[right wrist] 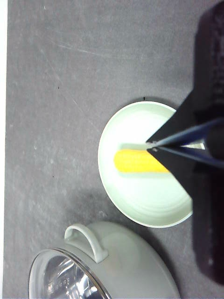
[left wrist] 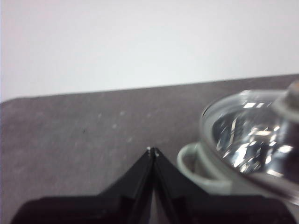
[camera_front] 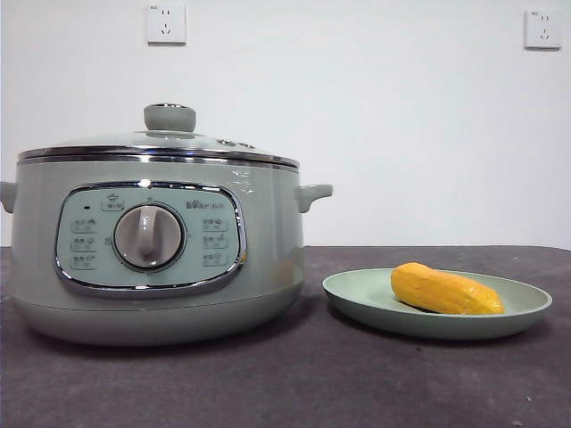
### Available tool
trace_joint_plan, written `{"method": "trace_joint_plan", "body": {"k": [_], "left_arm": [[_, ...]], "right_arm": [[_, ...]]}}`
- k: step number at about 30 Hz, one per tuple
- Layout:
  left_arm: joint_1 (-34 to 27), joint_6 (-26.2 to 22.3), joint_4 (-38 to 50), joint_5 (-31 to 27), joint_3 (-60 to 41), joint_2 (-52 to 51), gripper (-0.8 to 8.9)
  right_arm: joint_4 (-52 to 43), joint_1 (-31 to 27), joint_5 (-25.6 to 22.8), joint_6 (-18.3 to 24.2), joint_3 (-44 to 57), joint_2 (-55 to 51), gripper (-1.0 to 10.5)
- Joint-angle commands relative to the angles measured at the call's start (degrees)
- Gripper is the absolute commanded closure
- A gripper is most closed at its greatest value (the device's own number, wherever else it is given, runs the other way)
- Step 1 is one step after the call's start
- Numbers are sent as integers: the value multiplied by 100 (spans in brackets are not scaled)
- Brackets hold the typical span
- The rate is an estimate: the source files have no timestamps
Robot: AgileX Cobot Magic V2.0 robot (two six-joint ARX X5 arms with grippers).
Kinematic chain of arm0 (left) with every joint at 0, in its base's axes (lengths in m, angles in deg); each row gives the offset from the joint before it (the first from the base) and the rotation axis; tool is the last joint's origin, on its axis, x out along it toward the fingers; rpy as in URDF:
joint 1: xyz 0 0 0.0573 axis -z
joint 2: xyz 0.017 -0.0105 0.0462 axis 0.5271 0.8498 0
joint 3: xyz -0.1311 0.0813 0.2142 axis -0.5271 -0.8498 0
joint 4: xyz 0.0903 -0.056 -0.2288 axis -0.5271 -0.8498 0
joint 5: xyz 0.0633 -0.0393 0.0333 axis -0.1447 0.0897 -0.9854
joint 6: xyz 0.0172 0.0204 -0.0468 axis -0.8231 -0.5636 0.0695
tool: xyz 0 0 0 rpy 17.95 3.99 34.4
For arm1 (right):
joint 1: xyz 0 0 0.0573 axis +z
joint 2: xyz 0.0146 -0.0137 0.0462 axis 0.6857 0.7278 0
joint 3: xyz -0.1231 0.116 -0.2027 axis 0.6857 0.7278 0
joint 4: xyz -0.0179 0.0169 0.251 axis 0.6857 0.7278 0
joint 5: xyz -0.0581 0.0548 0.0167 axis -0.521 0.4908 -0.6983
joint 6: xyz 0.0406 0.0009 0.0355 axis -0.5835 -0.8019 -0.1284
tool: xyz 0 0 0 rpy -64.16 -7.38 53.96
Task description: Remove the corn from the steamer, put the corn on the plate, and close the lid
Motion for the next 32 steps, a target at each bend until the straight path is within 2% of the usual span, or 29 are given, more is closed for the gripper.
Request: {"method": "trace_joint_plan", "body": {"k": [1, 12, 16, 21, 32], "left_arm": [[-138, 0, 293, 28, -470, -122, 816], [-391, 37, 262, 28, -1294, -448, 816], [-459, 44, 72, 50, -1327, -564, 816], [-621, 57, 81, 422, -1327, -581, 816], [-619, 57, 79, 437, -1327, -579, 816]], "right_arm": [[-31, 2, -17, -55, 33, -7, 944], [-31, 2, -17, -55, 33, -7, 944], [-31, 2, -17, -55, 35, -7, 944], [-31, 2, -17, -55, 33, -7, 944], [-31, 2, -17, -55, 33, -7, 944]]}}
